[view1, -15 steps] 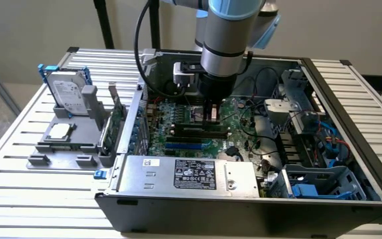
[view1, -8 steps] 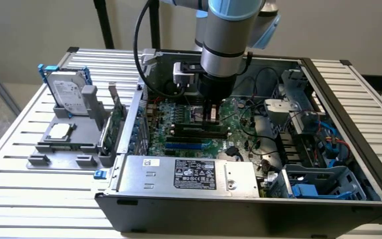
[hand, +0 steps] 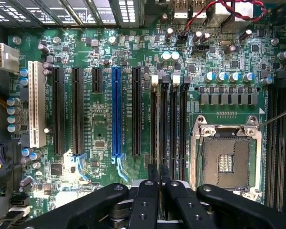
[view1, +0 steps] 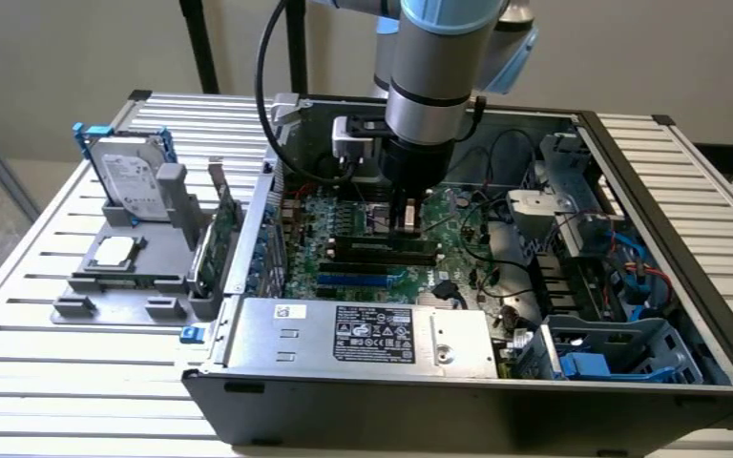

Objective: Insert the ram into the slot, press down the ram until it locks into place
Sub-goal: 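Insert the ram into the slot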

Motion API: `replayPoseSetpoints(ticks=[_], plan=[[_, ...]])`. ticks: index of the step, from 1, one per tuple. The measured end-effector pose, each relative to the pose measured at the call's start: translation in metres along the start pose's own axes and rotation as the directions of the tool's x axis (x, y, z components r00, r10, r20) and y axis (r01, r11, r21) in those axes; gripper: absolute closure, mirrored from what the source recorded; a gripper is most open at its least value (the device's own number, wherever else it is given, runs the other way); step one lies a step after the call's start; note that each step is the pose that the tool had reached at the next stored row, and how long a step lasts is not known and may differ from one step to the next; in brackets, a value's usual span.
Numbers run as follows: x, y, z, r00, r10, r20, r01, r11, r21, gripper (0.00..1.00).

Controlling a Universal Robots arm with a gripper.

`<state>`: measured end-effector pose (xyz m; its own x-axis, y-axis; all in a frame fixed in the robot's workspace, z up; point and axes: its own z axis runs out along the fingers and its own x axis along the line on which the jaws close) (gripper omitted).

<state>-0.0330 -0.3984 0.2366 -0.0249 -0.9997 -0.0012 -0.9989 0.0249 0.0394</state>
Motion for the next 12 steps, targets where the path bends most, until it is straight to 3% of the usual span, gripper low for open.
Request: replayPoseSetpoints(ticks=[4, 12], plan=[[0.0, -0.0001, 0.0012, 1.0, 0.002, -0.0064, -0.002, 1.0, 0.0001, 0.87], [-0.0008, -0.0005, 0.003, 1.0, 0.004, -0.0067, -0.004, 1.0, 0.0001, 0.87]])
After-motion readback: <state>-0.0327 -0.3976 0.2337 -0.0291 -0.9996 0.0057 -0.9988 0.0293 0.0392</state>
